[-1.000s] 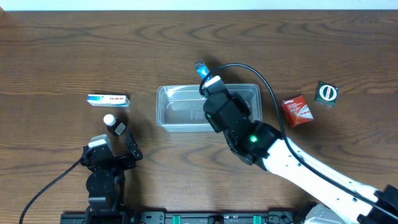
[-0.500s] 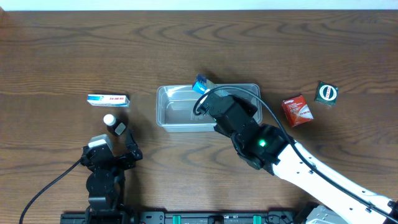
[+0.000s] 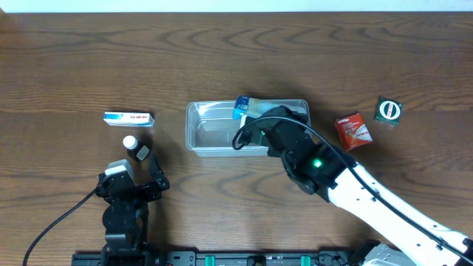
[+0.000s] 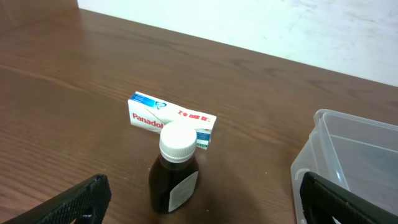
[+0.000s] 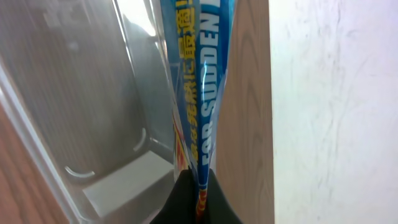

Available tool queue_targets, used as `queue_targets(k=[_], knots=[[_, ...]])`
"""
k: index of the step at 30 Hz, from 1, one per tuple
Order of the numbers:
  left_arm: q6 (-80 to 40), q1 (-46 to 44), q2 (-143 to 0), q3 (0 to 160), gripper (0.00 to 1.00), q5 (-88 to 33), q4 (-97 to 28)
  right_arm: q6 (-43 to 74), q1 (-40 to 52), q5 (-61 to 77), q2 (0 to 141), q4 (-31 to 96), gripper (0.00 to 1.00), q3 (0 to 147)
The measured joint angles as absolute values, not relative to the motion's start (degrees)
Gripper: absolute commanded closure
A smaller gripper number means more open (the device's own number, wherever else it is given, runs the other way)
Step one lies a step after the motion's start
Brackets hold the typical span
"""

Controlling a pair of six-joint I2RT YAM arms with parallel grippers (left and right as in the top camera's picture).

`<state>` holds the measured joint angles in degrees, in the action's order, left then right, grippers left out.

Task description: Pack container

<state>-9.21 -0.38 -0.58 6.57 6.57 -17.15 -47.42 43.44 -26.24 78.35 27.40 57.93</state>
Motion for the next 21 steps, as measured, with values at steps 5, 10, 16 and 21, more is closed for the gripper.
queue_targets(k=[5,10,16,21], knots=[[-9.2,-0.4,-0.6,6.6,0.02,6.6,-17.1,-49.1,42.2,-24.1,78.3,27.5,0.99,57.9],[-9.2,-0.4,-0.6,6.6,0.02,6.6,-17.1,-50.3,42.2,-21.6,78.3,27.5,0.99,57.9],[-9.2,-0.4,-0.6,6.6,0.02,6.6,-17.1,-50.8,41.9,-20.7,78.3,27.5,0.99,57.9],[-9.2,-0.4,-0.6,6.6,0.02,6.6,-17.1,-51.8,40.7,-20.1,78.3,27.5,0.99,57.9]])
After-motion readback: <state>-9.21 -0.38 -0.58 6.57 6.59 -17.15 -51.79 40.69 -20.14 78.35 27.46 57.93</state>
